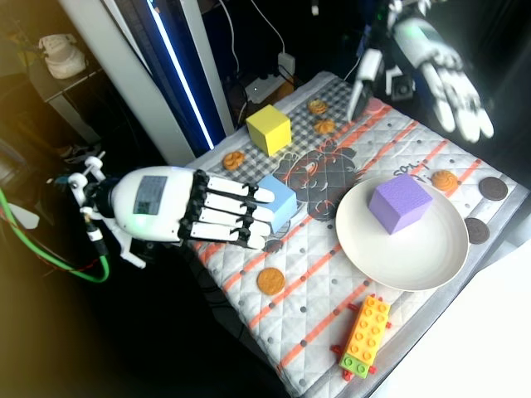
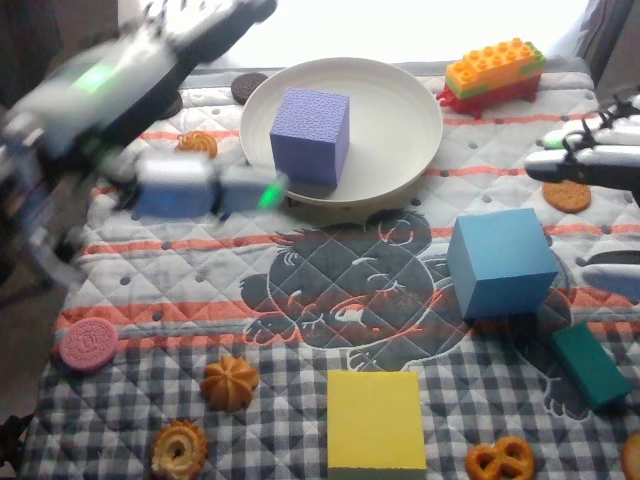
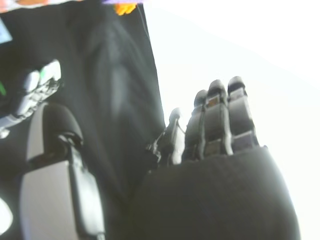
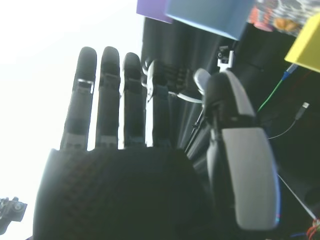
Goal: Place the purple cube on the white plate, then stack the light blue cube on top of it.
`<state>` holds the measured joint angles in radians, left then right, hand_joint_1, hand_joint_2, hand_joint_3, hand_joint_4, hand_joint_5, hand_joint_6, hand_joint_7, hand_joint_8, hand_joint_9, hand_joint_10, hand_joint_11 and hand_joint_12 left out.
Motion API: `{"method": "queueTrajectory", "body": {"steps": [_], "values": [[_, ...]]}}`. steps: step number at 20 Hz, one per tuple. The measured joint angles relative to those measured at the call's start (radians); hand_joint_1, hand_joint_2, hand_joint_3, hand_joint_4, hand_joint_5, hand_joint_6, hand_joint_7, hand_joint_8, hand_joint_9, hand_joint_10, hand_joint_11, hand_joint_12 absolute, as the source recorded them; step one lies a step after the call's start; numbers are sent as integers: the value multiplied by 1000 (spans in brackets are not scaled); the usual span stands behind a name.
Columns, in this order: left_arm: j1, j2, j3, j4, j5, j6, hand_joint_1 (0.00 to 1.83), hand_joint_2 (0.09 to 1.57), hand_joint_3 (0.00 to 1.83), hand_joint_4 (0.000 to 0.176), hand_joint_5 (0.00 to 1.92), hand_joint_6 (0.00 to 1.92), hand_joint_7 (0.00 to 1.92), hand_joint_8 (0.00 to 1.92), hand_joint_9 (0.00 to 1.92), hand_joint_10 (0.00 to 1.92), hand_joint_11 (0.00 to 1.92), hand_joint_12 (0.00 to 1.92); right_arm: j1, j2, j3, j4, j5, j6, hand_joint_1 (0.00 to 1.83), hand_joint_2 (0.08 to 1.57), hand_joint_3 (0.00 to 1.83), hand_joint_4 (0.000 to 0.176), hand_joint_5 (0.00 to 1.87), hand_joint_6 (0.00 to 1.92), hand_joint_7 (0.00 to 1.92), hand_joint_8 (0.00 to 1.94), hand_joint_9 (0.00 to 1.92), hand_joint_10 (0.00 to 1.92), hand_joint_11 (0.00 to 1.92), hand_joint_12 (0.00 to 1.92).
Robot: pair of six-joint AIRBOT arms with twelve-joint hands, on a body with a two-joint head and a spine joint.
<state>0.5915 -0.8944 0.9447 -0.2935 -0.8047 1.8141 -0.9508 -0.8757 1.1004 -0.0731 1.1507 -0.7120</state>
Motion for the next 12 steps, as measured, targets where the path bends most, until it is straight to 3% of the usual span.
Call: {"method": "queueTrajectory", "body": {"steps": [1, 3, 4, 5, 6, 7, 10, 11, 12], "values": [[63, 32, -45, -8, -47, -17, 722, 846, 0, 176, 43, 15, 23, 3, 0, 0, 0, 0, 10, -14, 7, -7, 0, 1, 451, 1115, 0, 44, 312, 0, 235, 0, 200, 0, 39, 604], [160, 70, -116, -17, -138, -19, 665, 854, 0, 176, 31, 7, 0, 0, 0, 0, 0, 0, 26, -31, 12, -15, -11, 1, 481, 1096, 0, 60, 241, 0, 186, 0, 242, 1, 56, 820], [193, 83, -143, -19, -178, -21, 665, 854, 0, 176, 31, 7, 0, 0, 0, 0, 0, 0, 35, -40, 19, -22, -20, 1, 481, 1096, 0, 60, 241, 0, 186, 0, 242, 1, 56, 820], [238, 103, -175, -24, -231, -22, 636, 859, 0, 176, 69, 19, 0, 0, 0, 0, 0, 0, 44, -55, 32, -21, -46, 2, 426, 1080, 0, 139, 108, 1, 77, 5, 106, 0, 3, 911], [268, 114, -195, -32, -264, -22, 631, 859, 0, 176, 65, 15, 0, 0, 0, 0, 0, 0, 51, -64, 45, -19, -72, 2, 425, 1073, 0, 145, 103, 1, 51, 5, 43, 5, 0, 769], [293, 122, -207, -36, -288, -22, 584, 872, 3, 176, 59, 10, 0, 0, 0, 0, 0, 0, 61, -75, 58, -15, -101, 3, 515, 1064, 0, 131, 139, 7, 67, 6, 75, 14, 0, 788], [322, 126, -219, -62, -313, -24, 658, 881, 4, 176, 22, 0, 0, 0, 0, 0, 0, 0, 85, -101, 82, -6, -151, 9, 566, 1051, 0, 134, 181, 0, 186, 3, 263, 15, 70, 944], [323, 126, -219, -72, -315, -24, 687, 878, 2, 176, 20, 0, 0, 0, 0, 0, 0, 0, 88, -108, 84, -10, -160, 12, 588, 1050, 0, 117, 184, 1, 209, 7, 295, 20, 104, 962], [323, 125, -219, -79, -317, -24, 687, 878, 2, 176, 20, 0, 0, 0, 0, 0, 0, 0, 92, -114, 87, -17, -165, 14, 588, 1050, 0, 117, 184, 1, 209, 7, 295, 20, 104, 962]]}}
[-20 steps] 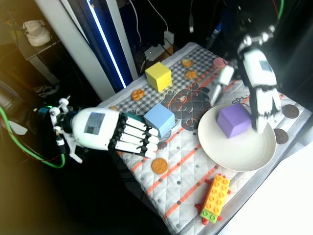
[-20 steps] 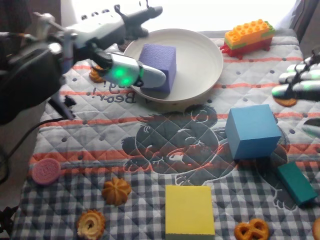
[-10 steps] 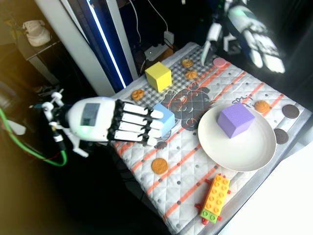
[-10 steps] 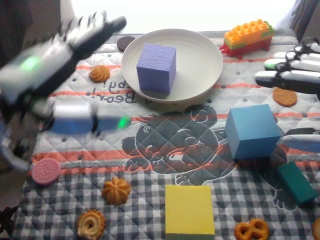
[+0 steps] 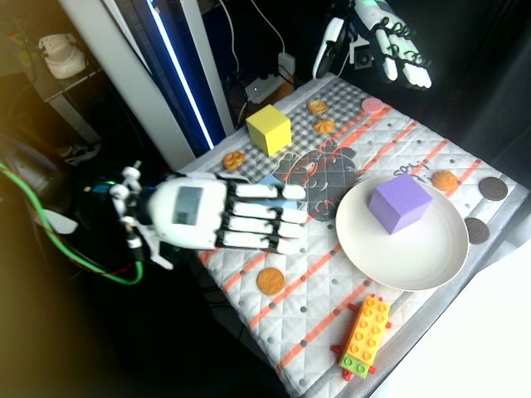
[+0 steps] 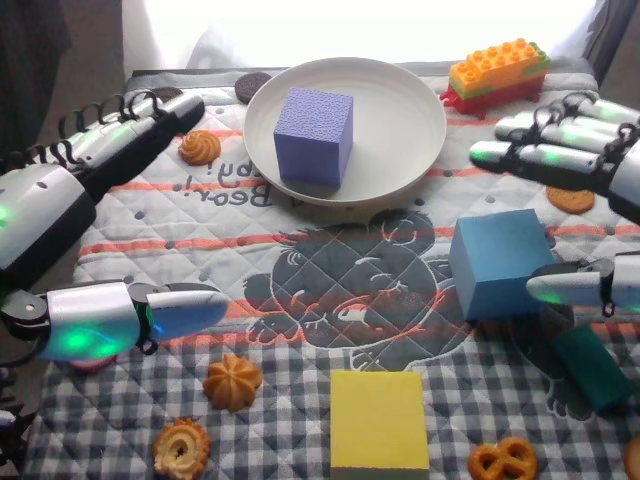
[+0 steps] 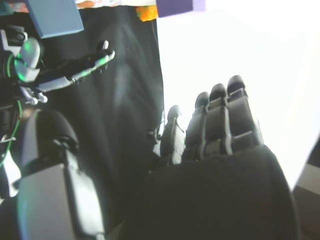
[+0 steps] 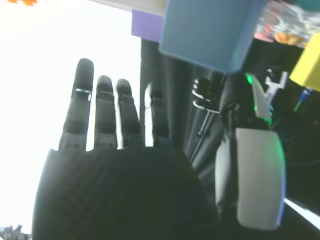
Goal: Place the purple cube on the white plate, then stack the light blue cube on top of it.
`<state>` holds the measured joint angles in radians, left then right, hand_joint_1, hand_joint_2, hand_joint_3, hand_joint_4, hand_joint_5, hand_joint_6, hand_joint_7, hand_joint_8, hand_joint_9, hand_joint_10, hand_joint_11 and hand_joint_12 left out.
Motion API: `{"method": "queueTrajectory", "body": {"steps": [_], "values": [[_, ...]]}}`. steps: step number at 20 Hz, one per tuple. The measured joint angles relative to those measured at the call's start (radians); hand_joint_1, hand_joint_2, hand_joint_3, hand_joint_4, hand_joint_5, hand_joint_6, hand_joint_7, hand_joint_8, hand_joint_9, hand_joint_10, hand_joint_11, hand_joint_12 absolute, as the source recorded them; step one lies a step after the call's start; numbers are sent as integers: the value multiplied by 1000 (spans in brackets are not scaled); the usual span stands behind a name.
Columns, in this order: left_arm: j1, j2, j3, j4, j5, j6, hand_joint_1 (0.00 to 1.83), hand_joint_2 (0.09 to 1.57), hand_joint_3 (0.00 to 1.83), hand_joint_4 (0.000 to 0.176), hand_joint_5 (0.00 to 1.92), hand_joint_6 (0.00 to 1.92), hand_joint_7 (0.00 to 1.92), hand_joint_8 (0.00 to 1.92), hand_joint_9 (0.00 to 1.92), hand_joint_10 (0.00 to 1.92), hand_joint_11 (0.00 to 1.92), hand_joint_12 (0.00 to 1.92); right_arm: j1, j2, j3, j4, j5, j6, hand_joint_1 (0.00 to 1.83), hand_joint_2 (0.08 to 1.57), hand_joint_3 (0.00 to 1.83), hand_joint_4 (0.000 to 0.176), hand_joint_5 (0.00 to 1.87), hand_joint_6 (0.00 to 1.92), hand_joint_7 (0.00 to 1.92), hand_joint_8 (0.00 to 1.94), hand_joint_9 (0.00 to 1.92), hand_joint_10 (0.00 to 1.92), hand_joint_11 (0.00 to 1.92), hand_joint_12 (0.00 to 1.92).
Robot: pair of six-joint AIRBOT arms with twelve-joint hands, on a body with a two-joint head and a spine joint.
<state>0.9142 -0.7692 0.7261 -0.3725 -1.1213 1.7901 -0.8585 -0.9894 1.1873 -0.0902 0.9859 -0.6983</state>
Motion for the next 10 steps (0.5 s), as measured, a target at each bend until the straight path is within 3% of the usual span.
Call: {"method": "queueTrajectory", "body": {"steps": [1, 2, 3, 4, 5, 7, 8, 9, 10], "values": [[0, -2, 0, -2, 0, 0, 715, 879, 2, 176, 20, 0, 0, 0, 0, 0, 0, 0, 3, -10, 3, -8, -24, 0, 674, 1020, 0, 65, 205, 1, 229, 2, 325, 12, 118, 934], [0, -2, 0, 2, 0, 0, 715, 879, 2, 176, 20, 0, 0, 0, 0, 0, 0, 0, 8, -13, 3, -16, -39, 0, 674, 1020, 0, 65, 205, 1, 229, 2, 325, 12, 118, 934], [0, -3, 0, -2, 2, 0, 707, 887, 5, 176, 23, 2, 0, 0, 0, 0, 0, 0, 10, -17, 3, -26, -48, 2, 842, 973, 0, 76, 245, 10, 270, 11, 363, 18, 124, 925], [0, -6, 3, -3, 0, 0, 707, 887, 5, 176, 23, 2, 0, 0, 0, 0, 0, 0, 16, -19, 4, -36, -56, 3, 842, 973, 0, 76, 245, 10, 270, 11, 363, 18, 124, 925], [0, -7, 3, -8, 2, 0, 744, 892, 5, 176, 24, 2, 0, 0, 0, 0, 0, 0, 23, -24, 8, -43, -63, 3, 883, 957, 0, 102, 278, 3, 351, 19, 471, 36, 189, 963], [0, -8, 3, -10, 2, 0, 764, 893, 5, 176, 21, 1, 0, 0, 0, 0, 0, 0, 32, -36, 23, -51, -80, 13, 860, 963, 0, 93, 272, 0, 407, 10, 539, 39, 235, 1026], [0, -10, 5, -13, 2, 0, 750, 893, 3, 176, 15, 0, 0, 0, 0, 0, 0, 0, 35, -50, 42, -64, -89, 43, 872, 976, 1, 73, 299, 1, 377, 0, 490, 5, 195, 919], [0, -16, 8, -13, 2, -1, 731, 896, 4, 176, 11, 0, 0, 0, 0, 0, 0, 0, 39, -60, 53, -69, -100, 61, 882, 1005, 2, 38, 370, 6, 509, 13, 608, 26, 264, 953], [0, -18, 9, -14, 6, -1, 759, 894, 3, 176, 21, 4, 0, 0, 0, 0, 0, 0, 42, -65, 58, -77, -109, 74, 968, 1039, 2, 0, 611, 28, 677, 17, 700, 25, 307, 891]]}}
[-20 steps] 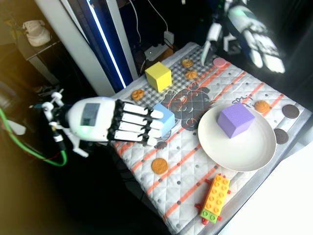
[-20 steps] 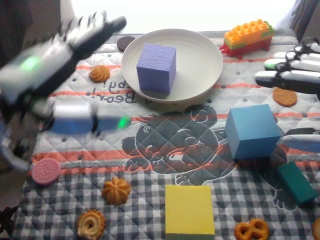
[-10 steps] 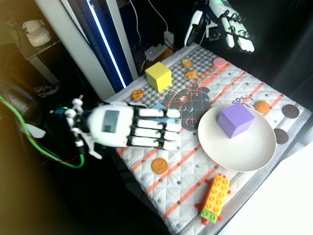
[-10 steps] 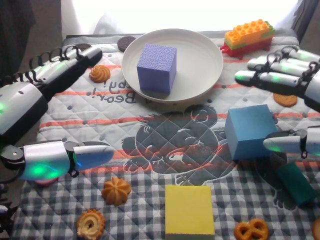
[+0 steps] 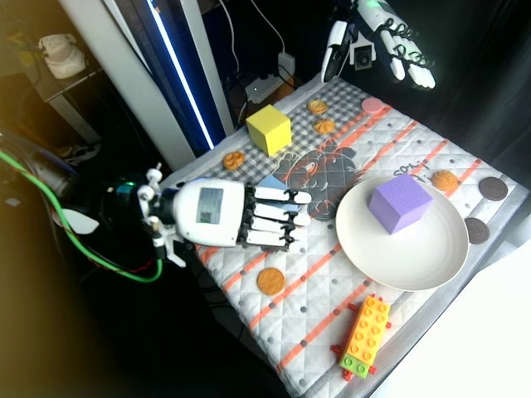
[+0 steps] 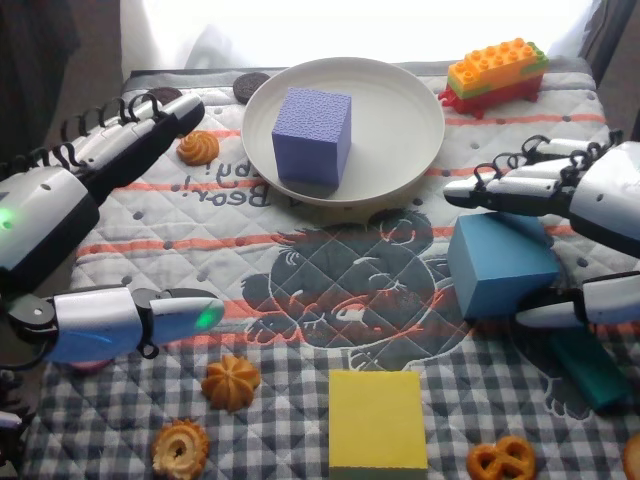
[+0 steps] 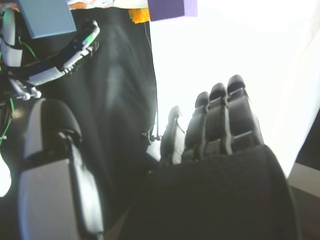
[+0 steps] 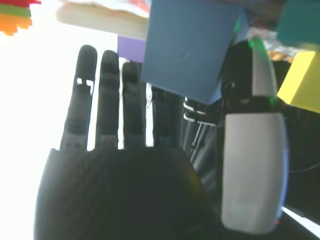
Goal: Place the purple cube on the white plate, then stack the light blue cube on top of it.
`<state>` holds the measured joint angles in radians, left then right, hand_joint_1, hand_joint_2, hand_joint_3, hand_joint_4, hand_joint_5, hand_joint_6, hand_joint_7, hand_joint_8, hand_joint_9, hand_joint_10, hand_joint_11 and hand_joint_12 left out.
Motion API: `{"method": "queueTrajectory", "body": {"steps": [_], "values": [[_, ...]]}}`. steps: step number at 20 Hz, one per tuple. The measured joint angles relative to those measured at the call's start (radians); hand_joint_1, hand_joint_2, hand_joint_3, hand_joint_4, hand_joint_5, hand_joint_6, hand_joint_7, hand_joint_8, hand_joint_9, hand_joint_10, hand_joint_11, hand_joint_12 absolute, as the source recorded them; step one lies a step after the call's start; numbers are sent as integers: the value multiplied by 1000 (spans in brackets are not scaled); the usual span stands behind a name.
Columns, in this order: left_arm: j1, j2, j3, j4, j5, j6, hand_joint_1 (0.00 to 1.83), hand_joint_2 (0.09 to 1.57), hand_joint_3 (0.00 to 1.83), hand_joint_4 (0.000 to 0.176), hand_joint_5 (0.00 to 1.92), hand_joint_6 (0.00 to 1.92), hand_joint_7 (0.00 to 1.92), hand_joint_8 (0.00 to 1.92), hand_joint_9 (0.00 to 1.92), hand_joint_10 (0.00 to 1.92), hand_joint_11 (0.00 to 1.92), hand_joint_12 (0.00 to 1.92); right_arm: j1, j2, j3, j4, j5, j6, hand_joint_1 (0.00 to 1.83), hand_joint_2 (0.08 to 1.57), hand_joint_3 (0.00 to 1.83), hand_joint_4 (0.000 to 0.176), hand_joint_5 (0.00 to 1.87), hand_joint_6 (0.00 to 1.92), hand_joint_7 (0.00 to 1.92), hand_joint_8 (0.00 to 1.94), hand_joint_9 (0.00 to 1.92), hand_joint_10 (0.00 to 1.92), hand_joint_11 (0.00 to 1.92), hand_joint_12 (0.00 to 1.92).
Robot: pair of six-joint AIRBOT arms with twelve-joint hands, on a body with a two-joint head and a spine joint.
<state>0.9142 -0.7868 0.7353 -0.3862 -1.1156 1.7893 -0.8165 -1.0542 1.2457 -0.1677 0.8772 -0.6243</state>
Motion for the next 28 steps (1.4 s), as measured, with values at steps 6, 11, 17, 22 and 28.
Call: {"method": "queueTrajectory", "body": {"steps": [6, 11, 17, 22, 28], "values": [[7, -1, 13, -16, 11, -48, 799, 908, 5, 176, 16, 5, 0, 0, 0, 0, 0, 0, 82, 10, 2, -48, 48, 45, 1218, 1162, 0, 0, 900, 933, 913, 1281, 944, 662, 536, 1570], [7, -4, 19, -19, 23, -52, 793, 912, 5, 176, 9, 0, 0, 0, 0, 0, 0, 0, 203, -16, 67, -48, 82, 45, 1239, 1107, 1, 0, 1144, 594, 898, 1226, 620, 894, 34, 1572], [3, -14, 47, 10, 60, -87, 786, 907, 2, 176, 17, 6, 0, 0, 0, 0, 0, 0, 342, -135, 166, -56, 8, 46, 1263, 1059, 0, 0, 1144, 546, 1120, 924, 1087, 672, 704, 1432], [-3, -22, 84, 49, 89, -200, 796, 907, 1, 176, 21, 4, 0, 0, 0, 0, 0, 0, 434, -238, 265, -69, -98, 45, 1268, 1060, 0, 0, 1108, 596, 1136, 927, 1037, 1113, 898, 1678], [-23, -32, 100, 64, 108, -209, 805, 900, 0, 176, 19, 4, 0, 0, 0, 0, 0, 0, 465, -324, 327, -98, -171, 46, 1242, 1058, 1, 23, 1121, 720, 1111, 811, 987, 782, 695, 1535]]}}
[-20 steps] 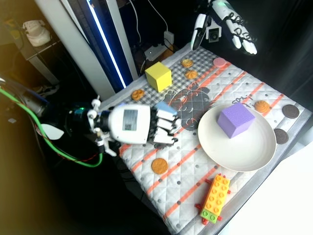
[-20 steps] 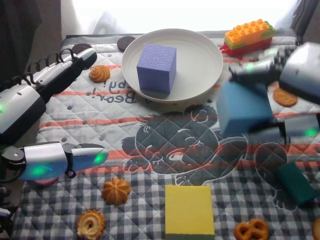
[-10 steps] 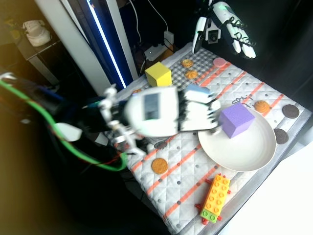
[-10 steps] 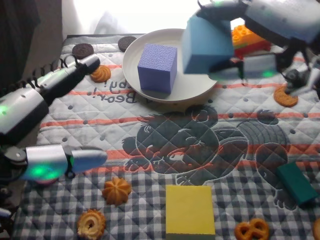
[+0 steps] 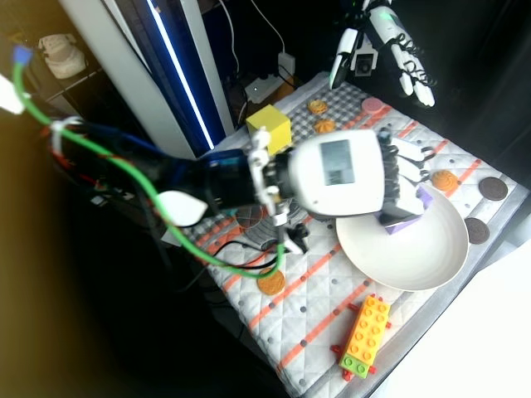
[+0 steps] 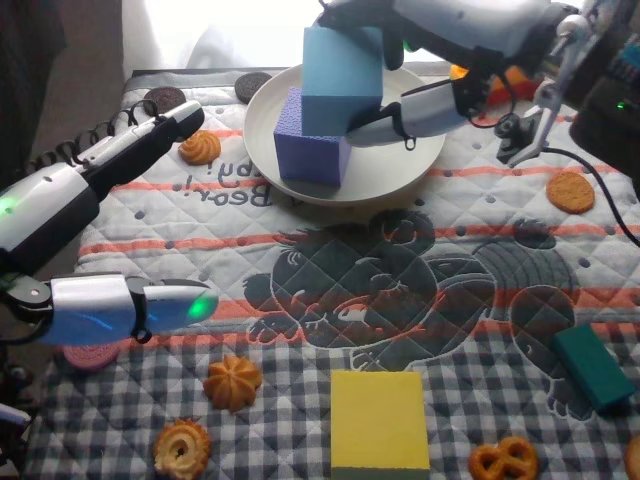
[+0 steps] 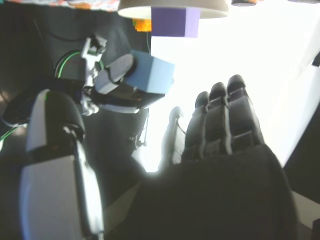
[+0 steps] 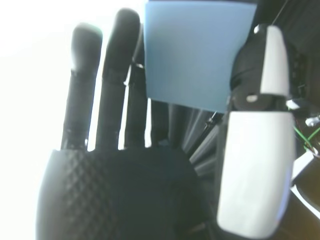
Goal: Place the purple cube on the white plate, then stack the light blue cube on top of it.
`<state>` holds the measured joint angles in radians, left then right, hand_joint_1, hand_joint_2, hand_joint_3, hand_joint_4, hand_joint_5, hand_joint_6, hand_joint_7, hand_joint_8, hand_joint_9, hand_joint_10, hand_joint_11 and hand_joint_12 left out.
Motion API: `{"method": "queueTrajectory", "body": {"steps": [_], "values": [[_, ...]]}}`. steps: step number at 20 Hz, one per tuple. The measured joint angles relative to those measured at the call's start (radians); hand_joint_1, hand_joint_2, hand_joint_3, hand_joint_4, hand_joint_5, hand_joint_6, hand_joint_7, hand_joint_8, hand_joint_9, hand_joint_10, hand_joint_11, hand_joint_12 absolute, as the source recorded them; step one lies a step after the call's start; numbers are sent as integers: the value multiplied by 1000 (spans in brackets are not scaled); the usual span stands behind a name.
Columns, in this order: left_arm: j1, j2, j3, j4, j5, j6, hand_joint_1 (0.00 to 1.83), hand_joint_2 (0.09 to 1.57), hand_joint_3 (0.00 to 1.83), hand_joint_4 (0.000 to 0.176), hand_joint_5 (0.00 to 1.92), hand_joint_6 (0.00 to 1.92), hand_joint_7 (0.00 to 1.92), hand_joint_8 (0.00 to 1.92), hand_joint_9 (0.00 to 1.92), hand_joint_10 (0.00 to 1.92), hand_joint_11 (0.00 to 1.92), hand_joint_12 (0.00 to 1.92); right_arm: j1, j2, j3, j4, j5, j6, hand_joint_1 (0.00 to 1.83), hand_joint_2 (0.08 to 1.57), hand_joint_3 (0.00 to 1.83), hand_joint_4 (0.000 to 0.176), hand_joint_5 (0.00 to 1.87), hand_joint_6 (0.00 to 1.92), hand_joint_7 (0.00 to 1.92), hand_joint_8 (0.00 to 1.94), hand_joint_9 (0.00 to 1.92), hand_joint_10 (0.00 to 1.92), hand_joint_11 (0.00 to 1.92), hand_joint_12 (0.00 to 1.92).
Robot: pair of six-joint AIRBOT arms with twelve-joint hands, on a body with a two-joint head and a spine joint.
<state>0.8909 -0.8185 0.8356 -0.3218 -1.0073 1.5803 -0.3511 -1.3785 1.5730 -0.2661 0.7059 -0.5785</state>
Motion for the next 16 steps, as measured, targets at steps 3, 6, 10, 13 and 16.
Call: {"method": "queueTrajectory", "body": {"steps": [3, 6, 10, 13, 16], "values": [[-8, -1, 0, 17, 14, 0, 791, 904, 0, 176, 14, 1, 0, 0, 0, 0, 0, 0, 8, -22, 27, 3, -27, 0, 1237, 1070, 0, 19, 1138, 708, 1043, 902, 953, 759, 648, 1525], [-15, -1, 3, 23, 28, 0, 780, 890, 0, 176, 12, 0, 0, 0, 0, 0, 0, 0, 23, -42, 47, 4, -43, 0, 1239, 1067, 0, 31, 1097, 820, 1094, 778, 1052, 516, 698, 1313], [-23, -5, 12, 27, 39, 0, 792, 879, 0, 176, 26, 7, 0, 0, 0, 0, 0, 0, 32, -69, 65, 3, -76, 0, 1237, 1070, 1, 31, 1061, 882, 1122, 727, 1213, 160, 737, 1244], [-29, -9, 12, 31, 46, 0, 791, 876, 0, 176, 32, 7, 0, 0, 0, 0, 0, 0, 35, -70, 65, 3, -89, 0, 1238, 1069, 0, 29, 1117, 786, 1069, 817, 1171, 170, 600, 1428], [-30, -11, 12, 31, 46, 0, 793, 877, 0, 176, 27, 4, 0, 0, 0, 0, 0, 0, 35, -70, 69, 6, -102, 0, 1233, 1085, 0, 15, 1093, 839, 1014, 895, 1104, 108, 583, 1304]]}}
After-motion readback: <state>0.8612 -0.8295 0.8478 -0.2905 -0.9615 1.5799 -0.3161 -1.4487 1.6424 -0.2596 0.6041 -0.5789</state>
